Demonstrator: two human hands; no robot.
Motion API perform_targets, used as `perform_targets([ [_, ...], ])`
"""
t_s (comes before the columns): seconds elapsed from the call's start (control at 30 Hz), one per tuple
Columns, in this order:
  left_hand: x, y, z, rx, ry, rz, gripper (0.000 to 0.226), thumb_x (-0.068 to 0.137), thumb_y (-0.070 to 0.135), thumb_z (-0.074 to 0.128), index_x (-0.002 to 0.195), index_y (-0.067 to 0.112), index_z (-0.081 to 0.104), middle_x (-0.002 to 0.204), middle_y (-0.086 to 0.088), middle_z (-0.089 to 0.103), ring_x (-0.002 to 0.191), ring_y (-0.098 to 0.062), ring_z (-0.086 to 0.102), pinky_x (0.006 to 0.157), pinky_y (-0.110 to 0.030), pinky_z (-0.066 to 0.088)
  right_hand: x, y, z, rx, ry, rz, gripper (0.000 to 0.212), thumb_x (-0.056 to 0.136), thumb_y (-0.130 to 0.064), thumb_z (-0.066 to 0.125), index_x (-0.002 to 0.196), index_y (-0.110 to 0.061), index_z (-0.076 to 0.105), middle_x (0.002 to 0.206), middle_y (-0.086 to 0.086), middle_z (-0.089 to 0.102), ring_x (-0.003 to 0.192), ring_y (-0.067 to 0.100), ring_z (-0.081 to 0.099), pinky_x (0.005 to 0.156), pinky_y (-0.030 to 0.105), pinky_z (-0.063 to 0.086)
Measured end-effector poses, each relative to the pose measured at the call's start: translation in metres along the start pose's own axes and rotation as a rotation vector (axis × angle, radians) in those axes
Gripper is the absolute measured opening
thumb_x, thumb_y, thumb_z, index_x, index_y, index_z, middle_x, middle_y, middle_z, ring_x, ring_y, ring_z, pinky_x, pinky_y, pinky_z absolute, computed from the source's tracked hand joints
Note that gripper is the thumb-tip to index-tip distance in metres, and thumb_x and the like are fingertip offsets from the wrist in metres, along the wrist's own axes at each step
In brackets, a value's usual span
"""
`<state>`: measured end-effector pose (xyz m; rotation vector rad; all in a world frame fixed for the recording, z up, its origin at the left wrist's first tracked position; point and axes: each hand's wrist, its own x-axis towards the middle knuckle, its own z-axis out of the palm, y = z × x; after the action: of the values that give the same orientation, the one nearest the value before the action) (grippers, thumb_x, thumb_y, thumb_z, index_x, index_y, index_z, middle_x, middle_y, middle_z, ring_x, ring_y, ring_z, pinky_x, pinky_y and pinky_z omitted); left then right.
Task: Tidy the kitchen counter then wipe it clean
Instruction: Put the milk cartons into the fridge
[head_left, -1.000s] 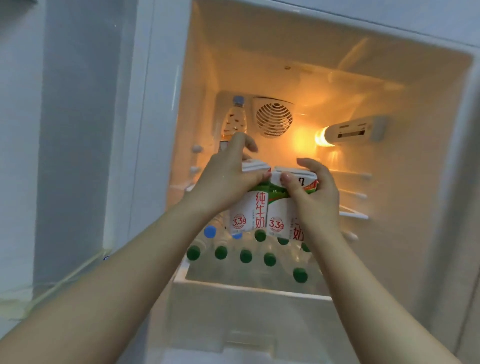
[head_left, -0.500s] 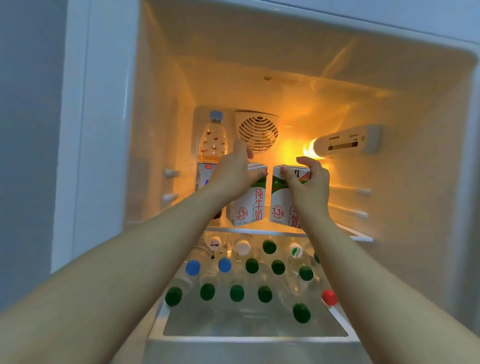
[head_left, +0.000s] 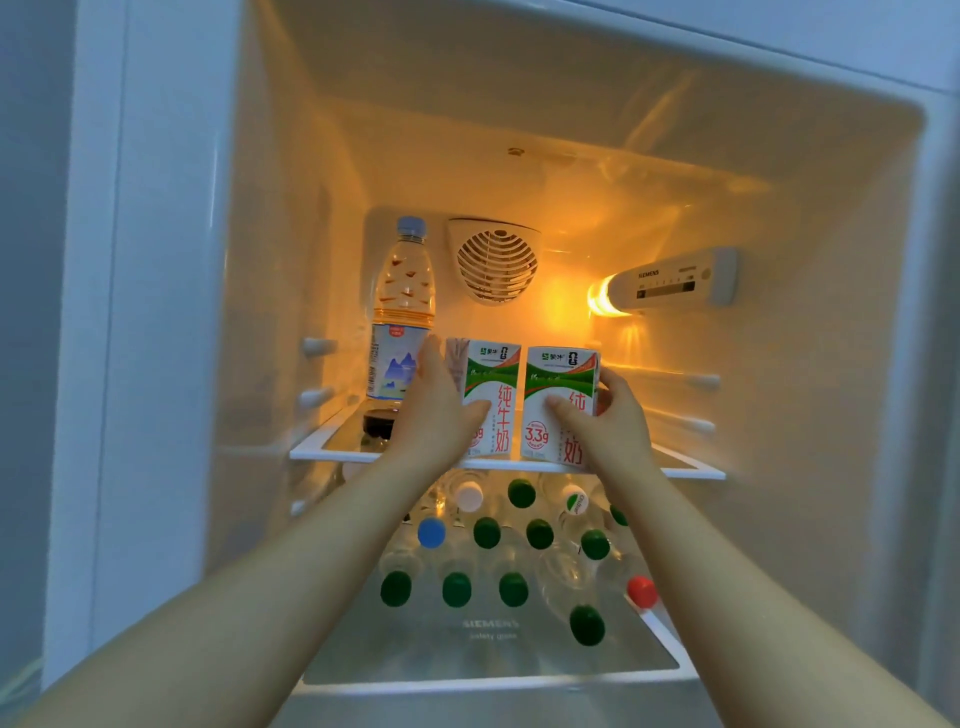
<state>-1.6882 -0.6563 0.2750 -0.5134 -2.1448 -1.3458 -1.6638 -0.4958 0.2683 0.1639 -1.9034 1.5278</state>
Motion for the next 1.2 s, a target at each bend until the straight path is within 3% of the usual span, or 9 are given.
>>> perform_targets([
  [0.13,-0.010,-0.007,0.001,0.101,0.022,-0.040,0.059,0.085,0.016,0.067,0.132,0.012,0.032,0.126,-0.008,0.058,0.112,-0.022,0.060,0.081,-0.029,0.049,-0.004,-0.001,-0.004,-0.088,-0.043,0.005,0.061,0.082,-0.010,0.069,0.135,-0.020,0.040,0.106,-0.003,0.058,0.076,0.002,0.058,0.063,0.020,0.051],
  [0.33,0.008,-0.006,0.005,0.188,-0.038,-0.088,0.054,0.086,0.014,0.066,0.128,0.008,0.035,0.125,-0.012,0.057,0.112,-0.025,0.058,0.081,-0.030,0.050,0.011,-0.001,0.000,-0.324,-0.062,0.053,0.046,0.086,-0.017,0.066,0.127,-0.017,0.046,0.120,0.005,0.062,0.103,0.022,0.061,0.089,0.038,0.051],
  [0.43,0.018,-0.007,0.012,0.235,-0.068,-0.099,0.050,0.087,0.015,0.065,0.126,0.006,0.035,0.124,-0.013,0.057,0.112,-0.026,0.058,0.078,-0.028,0.049,0.022,0.000,0.001,-0.379,-0.088,0.103,0.040,0.086,-0.017,0.065,0.123,-0.014,0.050,0.120,0.008,0.063,0.109,0.026,0.060,0.094,0.043,0.050],
  [0.7,0.037,-0.011,0.018,0.248,-0.120,-0.182,0.046,0.086,0.015,0.066,0.121,0.005,0.037,0.123,-0.014,0.056,0.112,-0.027,0.058,0.079,-0.028,0.050,0.034,0.007,0.006,-0.394,-0.080,0.129,0.037,0.086,-0.017,0.065,0.121,-0.012,0.052,0.120,0.008,0.063,0.109,0.027,0.060,0.095,0.044,0.050],
  [0.83,0.040,-0.016,0.020,0.240,-0.109,-0.207,0.041,0.087,0.013,0.064,0.119,0.005,0.040,0.122,-0.014,0.056,0.111,-0.027,0.058,0.079,-0.031,0.051,0.036,0.012,0.008,-0.452,-0.055,0.089,0.036,0.088,-0.017,0.063,0.122,-0.012,0.051,0.120,0.006,0.061,0.111,0.026,0.059,0.089,0.034,0.049],
  [0.93,0.042,-0.019,0.020,0.246,-0.109,-0.203,0.037,0.088,0.014,0.063,0.118,0.005,0.043,0.121,-0.013,0.057,0.110,-0.026,0.059,0.080,-0.032,0.052,0.036,0.014,0.009,-0.477,-0.019,0.074,0.036,0.086,-0.018,0.065,0.120,-0.012,0.053,0.121,0.010,0.059,0.110,0.027,0.059,0.090,0.036,0.051],
  [1.03,0.043,-0.021,0.020,0.249,-0.120,-0.191,0.034,0.090,0.014,0.060,0.119,0.005,0.044,0.122,-0.013,0.057,0.110,-0.025,0.058,0.076,-0.029,0.050,0.034,0.013,0.006,-0.520,-0.059,0.078,0.034,0.088,-0.013,0.062,0.121,-0.010,0.053,0.121,0.009,0.062,0.108,0.025,0.061,0.081,0.031,0.050],
  [1.2,0.039,-0.020,0.019,0.244,-0.183,-0.191,0.034,0.093,0.015,0.053,0.124,0.006,0.040,0.126,-0.012,0.054,0.112,-0.026,0.056,0.078,-0.029,0.048,0.031,0.014,0.005,-0.585,-0.091,0.099,0.031,0.085,-0.008,0.062,0.116,-0.009,0.055,0.120,0.009,0.063,0.109,0.024,0.061,0.081,0.031,0.052],
])
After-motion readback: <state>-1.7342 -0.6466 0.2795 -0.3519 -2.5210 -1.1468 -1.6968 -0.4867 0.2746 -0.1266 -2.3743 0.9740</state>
